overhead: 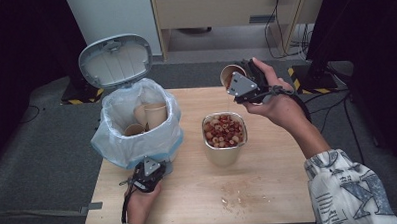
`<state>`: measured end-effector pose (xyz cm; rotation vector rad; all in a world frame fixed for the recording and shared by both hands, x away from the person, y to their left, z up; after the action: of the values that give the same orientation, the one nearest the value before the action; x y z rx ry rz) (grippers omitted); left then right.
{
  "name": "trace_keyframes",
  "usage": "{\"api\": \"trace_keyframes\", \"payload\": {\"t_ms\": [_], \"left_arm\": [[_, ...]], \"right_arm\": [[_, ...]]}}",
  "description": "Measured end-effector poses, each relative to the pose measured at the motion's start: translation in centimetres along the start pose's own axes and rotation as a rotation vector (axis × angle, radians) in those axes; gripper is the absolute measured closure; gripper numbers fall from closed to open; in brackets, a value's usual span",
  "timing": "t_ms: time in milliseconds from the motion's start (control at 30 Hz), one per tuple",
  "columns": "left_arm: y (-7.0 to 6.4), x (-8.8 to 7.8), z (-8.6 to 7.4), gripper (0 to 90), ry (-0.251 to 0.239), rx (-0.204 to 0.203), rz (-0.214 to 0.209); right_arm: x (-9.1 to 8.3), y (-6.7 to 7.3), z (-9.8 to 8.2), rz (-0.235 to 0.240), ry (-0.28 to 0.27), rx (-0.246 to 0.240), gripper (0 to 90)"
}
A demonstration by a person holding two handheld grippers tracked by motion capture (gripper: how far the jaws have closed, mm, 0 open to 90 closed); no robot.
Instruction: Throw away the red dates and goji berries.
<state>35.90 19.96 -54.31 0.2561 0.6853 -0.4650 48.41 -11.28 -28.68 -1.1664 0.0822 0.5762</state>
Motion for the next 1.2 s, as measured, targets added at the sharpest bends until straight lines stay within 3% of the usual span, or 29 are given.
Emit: {"api": "trace_keyframes", "payload": {"t_ms": [333,1200], "left_arm": [[0.00,0.00,0.00,86.1,0.000,0.000,-0.001],[-0.01,0.00,0.01,86.1,0.000,-0.001,0.000]], "right_arm": [[-0.15,0.11,0.19,-0.014,0.010,-0.068,30.3],[-0.67,-0.06,0.17,-0.040,0.036,-0.154,30.4]]}}
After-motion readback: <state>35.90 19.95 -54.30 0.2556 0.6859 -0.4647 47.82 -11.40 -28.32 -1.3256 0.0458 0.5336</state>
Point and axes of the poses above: each handheld gripper's, and its own axes: x roughly forward along the jaws, z roughly out of its top, y roughly to its left, the point moved 3 cm from there along x, roughly forward along the jaws, and after that the axes turned 1 degree about y, right-handed, at the moved point
